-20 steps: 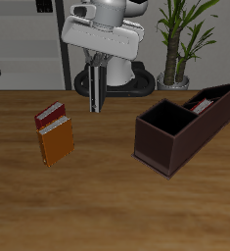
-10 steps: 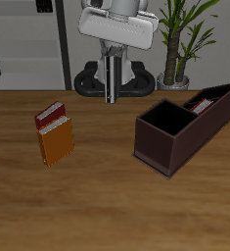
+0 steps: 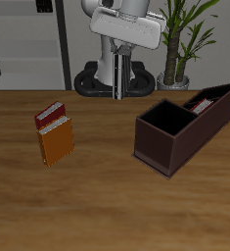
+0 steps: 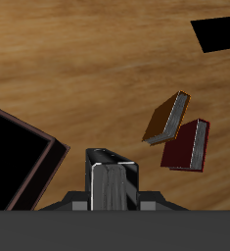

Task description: Place the left red book into the left desk caddy's back compartment and place the striped book into the left desk caddy's left compartment and place the right red book into the left desk caddy's front compartment

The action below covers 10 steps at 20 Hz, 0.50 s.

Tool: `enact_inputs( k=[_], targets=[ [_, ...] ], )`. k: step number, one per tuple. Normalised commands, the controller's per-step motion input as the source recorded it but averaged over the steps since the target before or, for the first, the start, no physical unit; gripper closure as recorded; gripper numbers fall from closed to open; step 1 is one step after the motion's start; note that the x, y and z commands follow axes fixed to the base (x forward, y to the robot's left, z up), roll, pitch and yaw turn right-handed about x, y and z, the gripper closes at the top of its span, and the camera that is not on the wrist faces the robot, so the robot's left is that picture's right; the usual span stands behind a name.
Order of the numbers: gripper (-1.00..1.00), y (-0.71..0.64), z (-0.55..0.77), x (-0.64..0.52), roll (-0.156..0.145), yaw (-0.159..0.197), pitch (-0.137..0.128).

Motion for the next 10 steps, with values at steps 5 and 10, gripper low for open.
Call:
enact_inputs(
  k=[5,10],
  targets=[
    [1.0,0.17,-0.13,-0.18,-0.026,-0.072,0.011],
    [1.0,0.26,-0.1,-0.4,-0.011,-0.022,-0.017]
  ],
)
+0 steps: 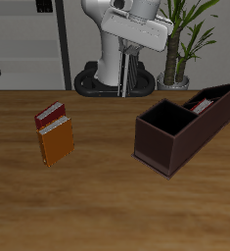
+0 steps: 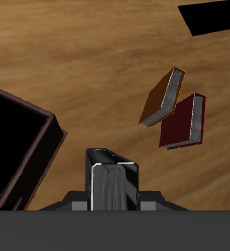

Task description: Place the left red book into the left desk caddy's back compartment and place the striped book into the left desk caddy's left compartment and place the right red book into the left desk caddy's front compartment

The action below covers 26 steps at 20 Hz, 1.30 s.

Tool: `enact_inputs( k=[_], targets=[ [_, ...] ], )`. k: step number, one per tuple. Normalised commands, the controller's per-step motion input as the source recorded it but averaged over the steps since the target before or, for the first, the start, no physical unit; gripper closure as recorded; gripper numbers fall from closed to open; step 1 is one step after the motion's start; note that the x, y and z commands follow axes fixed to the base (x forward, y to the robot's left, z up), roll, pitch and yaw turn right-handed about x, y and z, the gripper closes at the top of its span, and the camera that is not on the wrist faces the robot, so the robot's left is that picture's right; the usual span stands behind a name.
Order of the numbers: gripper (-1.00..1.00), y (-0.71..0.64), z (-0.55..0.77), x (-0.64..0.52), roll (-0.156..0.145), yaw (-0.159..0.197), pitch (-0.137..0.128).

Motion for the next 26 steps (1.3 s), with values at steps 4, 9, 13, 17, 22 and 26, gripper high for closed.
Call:
enact_inputs(
  k=[4,9,13,17,22,26],
  targets=[
    [1.0,0.09,-0.01,-0.33,-0.046,-0.058,-0.026],
    [1.0,0.31,-0.19,-0.32,0.056,0.007,-0.001],
    [1.0,0.35,-0.17,-0.35,0.051,-0.005,0.003],
    [1.0,0.25,-0.05,-0.31,-0.021,-0.079,-0.033],
    [1.0,0.28,-0.04,-0.24,0.003,-0.083,0.0],
    [1.0,0.31,-0.03,-0.25,0.024,-0.032,-0.005]
  ],
)
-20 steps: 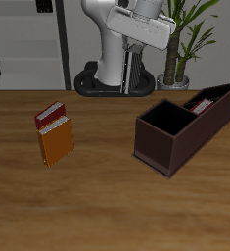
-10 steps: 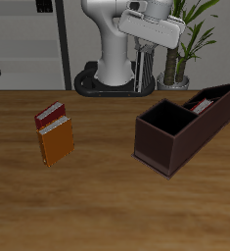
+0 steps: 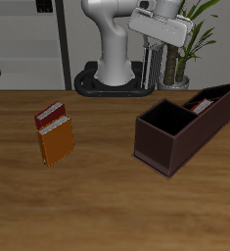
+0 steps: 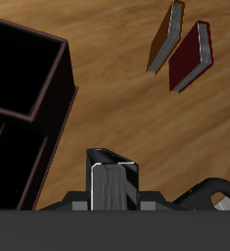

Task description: Place the left red book into the left desk caddy's back compartment and place the striped book into the left desk caddy's left compartment and place the right red book into the left desk caddy's front compartment

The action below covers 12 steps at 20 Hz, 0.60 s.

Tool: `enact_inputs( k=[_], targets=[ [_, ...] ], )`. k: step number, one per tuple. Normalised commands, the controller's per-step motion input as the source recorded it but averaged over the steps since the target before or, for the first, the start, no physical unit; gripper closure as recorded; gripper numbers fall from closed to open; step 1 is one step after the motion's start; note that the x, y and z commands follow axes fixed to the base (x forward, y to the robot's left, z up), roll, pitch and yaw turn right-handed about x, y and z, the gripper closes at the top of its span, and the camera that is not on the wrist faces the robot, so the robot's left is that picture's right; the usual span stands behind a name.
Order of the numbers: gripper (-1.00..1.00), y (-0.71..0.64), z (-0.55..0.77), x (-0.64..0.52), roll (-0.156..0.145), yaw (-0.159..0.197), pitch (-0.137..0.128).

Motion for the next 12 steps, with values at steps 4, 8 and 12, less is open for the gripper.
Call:
enact_inputs(
  k=[4,8,12],
  targets=[
    [1.0,0.26,-0.09,-0.18,0.004,-0.074,0.023],
    [1.0,0.27,-0.12,-0.22,-0.031,-0.025,-0.008],
    [1.0,0.31,-0.19,-0.14,-0.034,-0.028,0.043]
  ],
)
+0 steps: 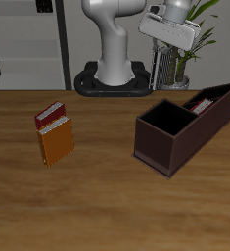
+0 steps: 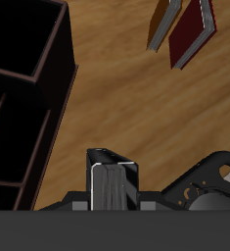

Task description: Place the left red book into the left desk caddy's back compartment and place the striped book into the left desk caddy's left compartment and place the right red book into the left desk caddy's front compartment

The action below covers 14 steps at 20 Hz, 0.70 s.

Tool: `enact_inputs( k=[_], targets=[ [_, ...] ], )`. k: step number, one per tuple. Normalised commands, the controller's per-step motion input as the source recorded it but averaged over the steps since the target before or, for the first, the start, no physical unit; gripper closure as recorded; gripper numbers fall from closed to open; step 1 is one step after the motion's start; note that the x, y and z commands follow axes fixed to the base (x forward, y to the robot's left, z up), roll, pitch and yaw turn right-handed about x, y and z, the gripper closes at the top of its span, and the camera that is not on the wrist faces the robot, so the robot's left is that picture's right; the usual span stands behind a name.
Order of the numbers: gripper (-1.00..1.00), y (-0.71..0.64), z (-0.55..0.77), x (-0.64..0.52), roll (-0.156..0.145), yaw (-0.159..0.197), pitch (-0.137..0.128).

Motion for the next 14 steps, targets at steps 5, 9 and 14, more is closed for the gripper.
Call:
enact_inputs(
  k=[5,9,14],
  targets=[
    [1.0,0.4,-0.24,-0.09,0.04,-0.007,0.053],
    [1.0,0.43,-0.05,-0.28,0.062,0.018,0.006],
    [1.0,0.33,0.21,-0.22,0.037,-0.01,-0.027]
  ],
)
